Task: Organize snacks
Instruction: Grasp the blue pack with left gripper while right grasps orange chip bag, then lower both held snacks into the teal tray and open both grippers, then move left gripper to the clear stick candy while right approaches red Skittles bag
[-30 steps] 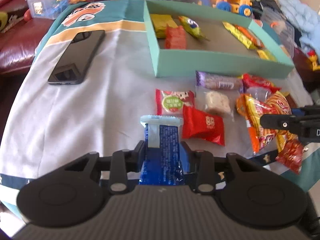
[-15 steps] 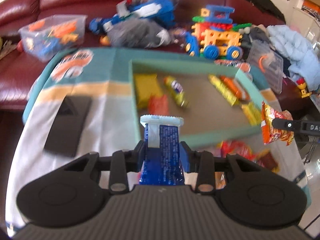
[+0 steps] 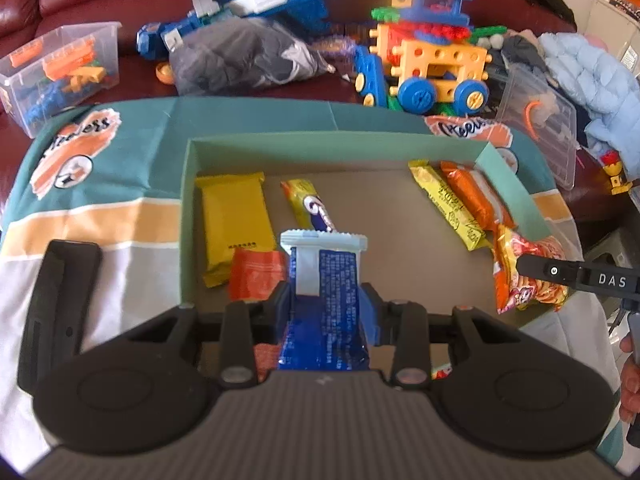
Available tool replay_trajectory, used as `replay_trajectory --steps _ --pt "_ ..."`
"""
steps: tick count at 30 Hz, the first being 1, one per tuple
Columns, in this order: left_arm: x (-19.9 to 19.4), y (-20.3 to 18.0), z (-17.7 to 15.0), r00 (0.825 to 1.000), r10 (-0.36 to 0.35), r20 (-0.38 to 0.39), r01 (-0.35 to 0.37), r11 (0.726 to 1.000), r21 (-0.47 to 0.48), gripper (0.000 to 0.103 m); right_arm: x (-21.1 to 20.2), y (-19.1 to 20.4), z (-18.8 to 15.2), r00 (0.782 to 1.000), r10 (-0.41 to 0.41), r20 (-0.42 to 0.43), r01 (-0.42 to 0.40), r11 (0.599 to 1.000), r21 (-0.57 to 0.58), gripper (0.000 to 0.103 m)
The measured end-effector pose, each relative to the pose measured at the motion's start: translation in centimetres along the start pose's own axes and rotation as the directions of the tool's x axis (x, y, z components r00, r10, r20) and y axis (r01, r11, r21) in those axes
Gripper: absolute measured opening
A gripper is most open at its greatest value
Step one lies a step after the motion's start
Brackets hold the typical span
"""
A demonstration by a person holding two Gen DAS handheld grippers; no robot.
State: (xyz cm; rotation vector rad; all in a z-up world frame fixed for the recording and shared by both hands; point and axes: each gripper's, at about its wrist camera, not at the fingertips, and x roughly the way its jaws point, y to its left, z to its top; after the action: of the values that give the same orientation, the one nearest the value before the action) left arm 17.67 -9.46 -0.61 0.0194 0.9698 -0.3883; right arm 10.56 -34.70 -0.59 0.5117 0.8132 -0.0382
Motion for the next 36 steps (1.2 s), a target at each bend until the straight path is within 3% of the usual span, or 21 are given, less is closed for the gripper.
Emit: replay_trajectory --steps 5,6,7,8,9,10,12,17,25,36 --pt "1.5 -0.3 -0.2 1.0 0.017 -0.014 -0.017 1.0 0.013 0.036 1.1 -0.2 0.0 1.0 0.015 -0.024 -0.015 1.0 0.001 0.042" --pt "1.5 -0.4 -0.3 1.0 0.028 -0.007 -0.028 0.999 0.016 0.043 1.3 -0.2 0.0 0.999 0.021 -0.026 -0.021 1.0 -0.005 0.045" --pt "1.4 -0.5 -0.3 0.999 0.04 0.0 -0.04 0.999 0.019 0.064 1.1 -0.1 0.0 0.999 0.026 -0.027 -0.026 1.0 -0.011 0.047" --pt "1.3 -0.6 -0.4 0.999 0.051 0.01 -0.051 0.998 0.02 0.077 1.2 0.0 0.0 0.999 0.018 -0.029 -0.018 1.0 -0.014 0.054" --pt "1.0 -0.7 -0.4 0.998 0.063 0.026 -0.063 0.998 0.022 0.093 1.0 0.0 0.0 1.0 0.015 -0.028 -0.015 1.0 -0.012 0.069" --pt "0.7 -0.8 -0.4 0.997 0.071 0.041 -0.072 0.997 0.026 0.096 0.8 0.0 -0.1 1.0 0.016 -0.019 -0.017 1.0 -0.011 0.076" --pt "0.3 -0.9 -0.5 0.996 0.074 0.047 -0.076 0.997 0.031 0.099 0.2 0.1 -0.1 1.0 0.011 0.009 -0.011 1.0 -0.012 0.089" --pt "-1.1 -0.8 -1.0 0.996 0.071 0.05 -0.071 0.997 0.015 0.103 -1.6 0.2 -0.3 0.999 0.007 0.048 -0.006 1.0 -0.014 0.103" --pt "-3.7 -0.7 -3.0 0.996 0.074 0.055 -0.074 0.997 0.011 0.103 -4.4 -0.3 -1.6 0.998 0.0 0.066 -0.001 1.0 0.016 0.103" --pt "-4.5 0.0 -8.1 0.995 0.095 -0.011 -0.094 0.994 0.05 0.103 -5.7 -0.2 -5.0 1.0 -0.004 0.027 0.003 0.999 0.032 0.103"
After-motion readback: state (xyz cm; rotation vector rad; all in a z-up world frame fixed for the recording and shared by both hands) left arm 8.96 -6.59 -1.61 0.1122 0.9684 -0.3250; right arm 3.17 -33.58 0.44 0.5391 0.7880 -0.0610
